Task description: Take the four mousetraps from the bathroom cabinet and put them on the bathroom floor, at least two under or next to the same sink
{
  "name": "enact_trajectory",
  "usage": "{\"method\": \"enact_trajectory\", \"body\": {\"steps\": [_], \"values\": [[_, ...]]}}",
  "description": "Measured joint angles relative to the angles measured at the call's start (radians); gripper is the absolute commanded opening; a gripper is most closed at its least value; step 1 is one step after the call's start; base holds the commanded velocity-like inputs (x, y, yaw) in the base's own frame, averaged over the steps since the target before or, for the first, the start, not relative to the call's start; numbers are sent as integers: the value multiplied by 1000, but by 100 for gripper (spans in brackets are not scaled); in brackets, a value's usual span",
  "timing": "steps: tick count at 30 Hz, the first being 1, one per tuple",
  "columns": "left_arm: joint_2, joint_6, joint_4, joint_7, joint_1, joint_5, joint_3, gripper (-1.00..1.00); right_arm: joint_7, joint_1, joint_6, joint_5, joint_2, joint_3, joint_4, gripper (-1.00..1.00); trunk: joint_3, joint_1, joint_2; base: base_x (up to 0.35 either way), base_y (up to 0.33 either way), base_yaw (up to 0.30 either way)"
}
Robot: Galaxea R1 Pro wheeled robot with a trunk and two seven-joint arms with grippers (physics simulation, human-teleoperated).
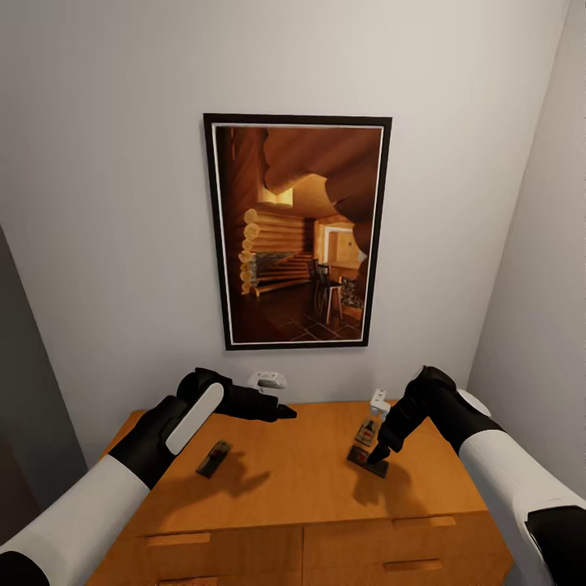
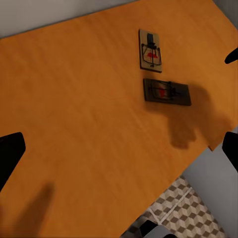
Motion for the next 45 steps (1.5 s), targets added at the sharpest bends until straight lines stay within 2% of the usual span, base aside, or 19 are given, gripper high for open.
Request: {"method": "enact_trajectory", "body": {"steps": [29,34,40,45], "values": [[0,0,0,-1,0,0,0,100,0,0,1,6,-1,-3,4,100,0,0,0,-1,-1,0],[0,0,0,-1,0,1,0,100,0,0,1,28,-1,-3,13,100,0,0,0,0,0,0],[0,0,-1,-2,0,1,1,100,-1,0,1,94,0,-4,31,100,0,0,0,0,0,0],[0,0,-1,-2,0,2,2,100,-2,0,1,121,0,-5,40,100,0,0,0,0,0,0]]}}
